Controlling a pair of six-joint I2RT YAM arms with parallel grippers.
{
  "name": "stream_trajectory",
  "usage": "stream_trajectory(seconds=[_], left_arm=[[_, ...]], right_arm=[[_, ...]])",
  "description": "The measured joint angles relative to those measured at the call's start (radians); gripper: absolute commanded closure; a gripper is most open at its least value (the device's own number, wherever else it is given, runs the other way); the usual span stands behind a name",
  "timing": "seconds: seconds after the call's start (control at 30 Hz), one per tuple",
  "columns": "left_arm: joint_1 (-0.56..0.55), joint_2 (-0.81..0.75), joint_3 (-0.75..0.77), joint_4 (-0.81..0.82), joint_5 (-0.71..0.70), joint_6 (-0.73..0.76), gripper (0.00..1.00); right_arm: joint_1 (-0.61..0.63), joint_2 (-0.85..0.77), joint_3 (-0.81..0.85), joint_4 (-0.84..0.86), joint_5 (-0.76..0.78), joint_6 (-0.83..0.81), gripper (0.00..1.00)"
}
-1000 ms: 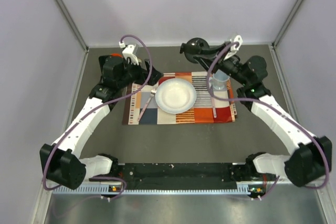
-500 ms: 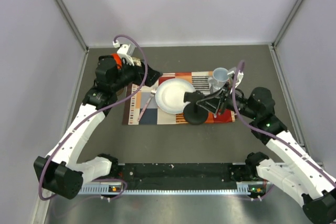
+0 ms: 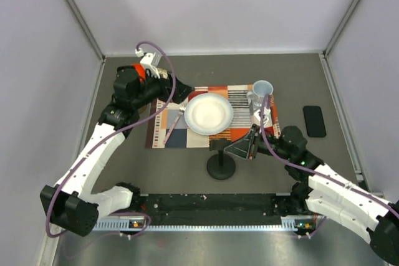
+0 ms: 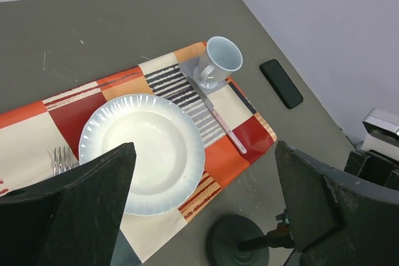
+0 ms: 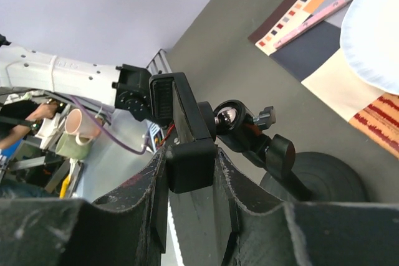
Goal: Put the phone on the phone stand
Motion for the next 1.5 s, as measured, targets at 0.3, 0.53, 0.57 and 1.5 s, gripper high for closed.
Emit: stream_trajectory(seconds=[0.3, 0.53, 0.57, 1.5], left_arm=[[-0.019, 0.016, 0.000, 0.002, 0.015, -0.002, 0.02], [-0.025, 0.017, 0.000, 0.003, 0.026, -0.002, 0.02], [-0.025, 0.017, 0.000, 0.003, 0.029, -0.003, 0.02], [-0.039, -0.072, -0.013, 0.038, 0.072, -0.055, 0.02]], right_arm=[[0.027, -0.020, -0.060, 0.082, 0.125, -0.039, 1.00], [0.037, -0.043, -0.063, 0.058, 0.155, -0.049, 0.48], [0.037, -0.047, -0.063, 0.050, 0.155, -0.048, 0.43], [-0.231, 0.472, 0.888, -1.072, 0.750, -0.642, 0.01]])
